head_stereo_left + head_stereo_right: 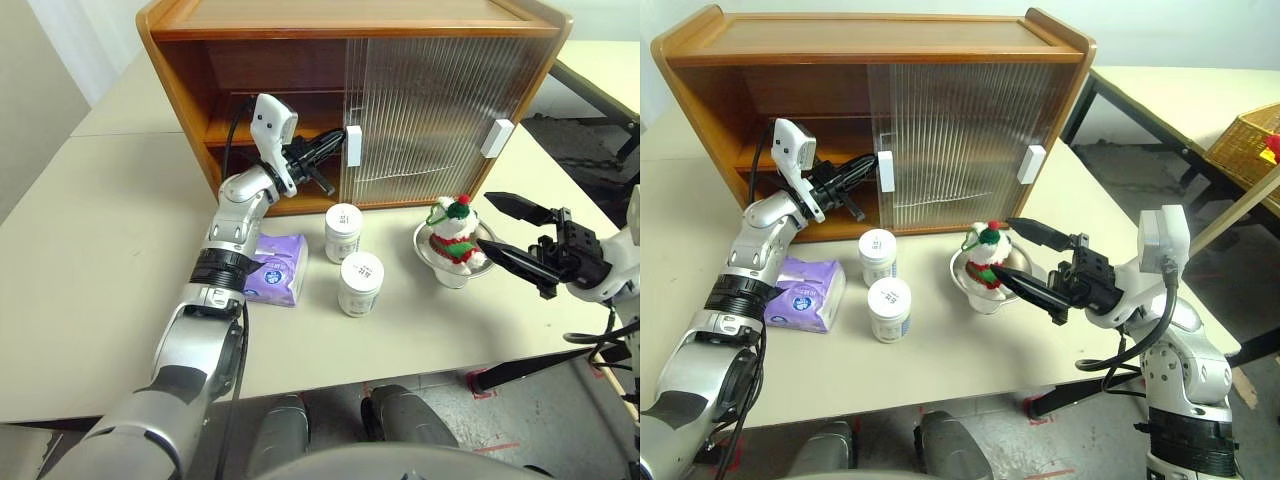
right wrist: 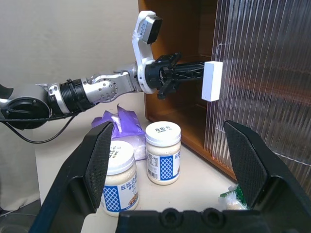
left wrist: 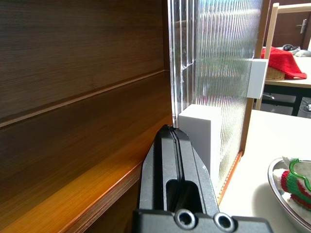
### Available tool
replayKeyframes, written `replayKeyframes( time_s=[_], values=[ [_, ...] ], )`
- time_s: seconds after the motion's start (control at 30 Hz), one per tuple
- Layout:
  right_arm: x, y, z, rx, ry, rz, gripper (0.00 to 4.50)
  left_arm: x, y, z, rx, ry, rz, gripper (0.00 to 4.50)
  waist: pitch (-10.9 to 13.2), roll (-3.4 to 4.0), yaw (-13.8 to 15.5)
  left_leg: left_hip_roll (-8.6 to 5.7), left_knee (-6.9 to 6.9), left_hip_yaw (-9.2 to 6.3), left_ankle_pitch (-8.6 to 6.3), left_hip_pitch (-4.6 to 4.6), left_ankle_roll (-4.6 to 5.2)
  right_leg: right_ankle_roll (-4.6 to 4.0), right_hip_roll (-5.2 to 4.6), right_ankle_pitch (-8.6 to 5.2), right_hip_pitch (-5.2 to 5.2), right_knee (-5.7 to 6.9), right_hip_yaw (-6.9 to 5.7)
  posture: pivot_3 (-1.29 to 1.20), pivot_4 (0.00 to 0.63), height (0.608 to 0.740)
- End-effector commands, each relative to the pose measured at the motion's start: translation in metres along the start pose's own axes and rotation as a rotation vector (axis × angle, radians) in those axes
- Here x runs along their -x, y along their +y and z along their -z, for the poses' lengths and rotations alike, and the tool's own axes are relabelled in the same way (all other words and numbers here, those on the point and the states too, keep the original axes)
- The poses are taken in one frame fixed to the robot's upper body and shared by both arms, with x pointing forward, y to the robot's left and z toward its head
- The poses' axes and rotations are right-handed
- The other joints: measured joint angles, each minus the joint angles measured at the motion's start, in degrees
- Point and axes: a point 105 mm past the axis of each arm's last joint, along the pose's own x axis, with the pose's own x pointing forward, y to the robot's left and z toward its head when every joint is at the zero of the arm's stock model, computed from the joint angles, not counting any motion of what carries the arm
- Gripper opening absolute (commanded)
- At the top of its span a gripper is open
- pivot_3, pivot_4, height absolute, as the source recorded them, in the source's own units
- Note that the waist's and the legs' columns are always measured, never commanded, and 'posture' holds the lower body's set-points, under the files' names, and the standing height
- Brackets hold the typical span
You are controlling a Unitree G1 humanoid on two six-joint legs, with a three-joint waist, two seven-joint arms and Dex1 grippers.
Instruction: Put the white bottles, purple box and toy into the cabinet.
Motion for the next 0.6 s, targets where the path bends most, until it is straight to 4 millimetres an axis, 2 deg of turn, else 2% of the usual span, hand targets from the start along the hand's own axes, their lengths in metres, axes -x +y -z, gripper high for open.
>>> replayKeyframes(
  time_s=[0.03,0.2,0.4,0.43,0.5,0.6],
  values=[
    [-0.001,0.0,-0.004,0.012,0.003,-0.012,4.5,0.015,0.006,0.005,-0.018,0.04,-0.012,0.58,0.0,0.05,-0.4,0.0,-0.02,0.0,0.0,0.01,0.0,0.0,0.0,0.0,0.0,0.0,0.0,-0.23,0.03,0.74],
    [-0.002,-0.001,-0.002,0.0,0.007,-0.022,4.5,0.061,0.01,-0.012,0.035,0.02,0.002,2.24,-0.1,0.12,-1.4,0.01,-0.08,0.03,0.0,0.0,0.0,-0.04,0.03,-0.03,-0.05,0.01,-0.01,-0.21,0.036,0.74],
    [-0.006,-0.003,0.001,-0.013,0.01,-0.048,4.5,0.11,0.009,-0.025,0.126,0.112,-0.016,4.29,-0.1,0.13,-1.0,0.01,-0.08,0.05,0.01,-0.08,-0.02,-0.13,0.04,-0.03,-0.14,0.01,-0.02,-0.18,0.049,0.74],
    [-0.006,-0.003,0.001,-0.015,0.01,-0.053,4.5,0.118,0.009,-0.027,0.161,0.132,-0.034,4.47,-0.1,0.13,-0.9,0.02,-0.08,0.04,0.01,-0.07,-0.02,-0.14,0.03,-0.03,-0.14,0.02,0.0,-0.18,0.049,0.74],
    [-0.007,-0.004,0.002,-0.018,0.011,-0.058,4.5,0.133,0.012,-0.031,0.234,0.161,-0.084,4.47,-0.1,0.14,-0.6,0.04,-0.11,0.03,0.01,-0.04,-0.03,-0.22,0.02,-0.03,-0.16,0.02,0.0,-0.17,0.053,0.74],
    [-0.006,-0.005,0.003,-0.019,0.013,-0.06,4.5,0.155,0.025,-0.045,0.422,0.105,-0.236,4.47,-0.1,0.15,0.1,0.11,-0.19,0.0,0.01,-0.05,-0.05,-0.55,0.0,0.07,-0.25,0.06,0.0,-0.16,0.055,0.74]
  ],
)
